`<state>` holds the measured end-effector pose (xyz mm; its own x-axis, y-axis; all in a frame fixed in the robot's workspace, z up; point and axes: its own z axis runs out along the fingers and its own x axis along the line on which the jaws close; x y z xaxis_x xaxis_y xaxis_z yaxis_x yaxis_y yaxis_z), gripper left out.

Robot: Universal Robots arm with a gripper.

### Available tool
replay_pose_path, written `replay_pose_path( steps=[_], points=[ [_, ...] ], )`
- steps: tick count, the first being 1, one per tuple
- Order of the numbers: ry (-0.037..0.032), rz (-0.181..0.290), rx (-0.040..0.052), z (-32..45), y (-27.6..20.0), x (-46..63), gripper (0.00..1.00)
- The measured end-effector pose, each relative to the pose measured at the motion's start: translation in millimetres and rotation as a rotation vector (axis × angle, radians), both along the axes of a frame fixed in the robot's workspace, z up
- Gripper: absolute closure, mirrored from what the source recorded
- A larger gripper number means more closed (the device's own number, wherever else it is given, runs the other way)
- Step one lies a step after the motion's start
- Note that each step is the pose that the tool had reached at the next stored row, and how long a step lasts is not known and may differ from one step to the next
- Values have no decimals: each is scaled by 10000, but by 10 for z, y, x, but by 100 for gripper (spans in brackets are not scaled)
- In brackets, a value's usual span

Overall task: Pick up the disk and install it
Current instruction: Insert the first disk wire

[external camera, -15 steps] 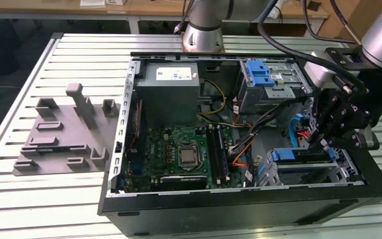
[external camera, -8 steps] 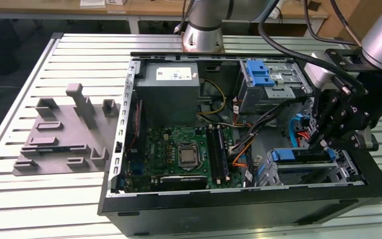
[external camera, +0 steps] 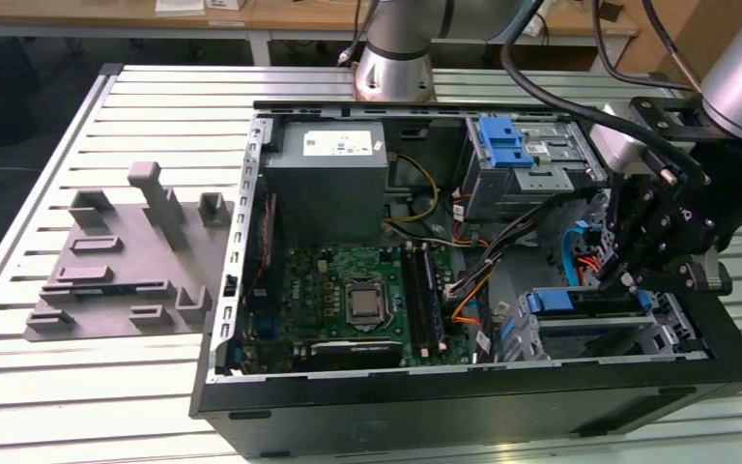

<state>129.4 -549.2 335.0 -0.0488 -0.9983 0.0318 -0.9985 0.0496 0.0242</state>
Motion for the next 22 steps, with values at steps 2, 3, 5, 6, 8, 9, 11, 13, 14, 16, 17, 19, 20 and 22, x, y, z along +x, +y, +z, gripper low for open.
replay_pose_path(
  steps=[2,3,5,6,8,9,11,13,14,16,17,19,20,22],
  points=[
    [14,-10,1,-3,-2,9,83],
    [17,-11,1,-5,-3,9,83],
    [19,-13,-1,-7,-7,10,83],
    [20,-14,0,-9,-8,11,83],
    [21,-16,-1,-12,-11,12,83],
    [22,-18,-2,-14,-13,12,83],
    [24,-20,-2,-17,-16,13,83],
    [29,-23,-1,-18,-16,14,83],
    [34,-24,0,-18,-17,14,83],
    [55,-26,-1,-18,-17,18,83],
    [70,-29,0,-18,-17,21,83],
    [105,-36,0,-18,-17,29,83],
    [124,-40,1,-18,-17,34,83],
    [163,-53,0,-18,-17,43,83]
  ],
)
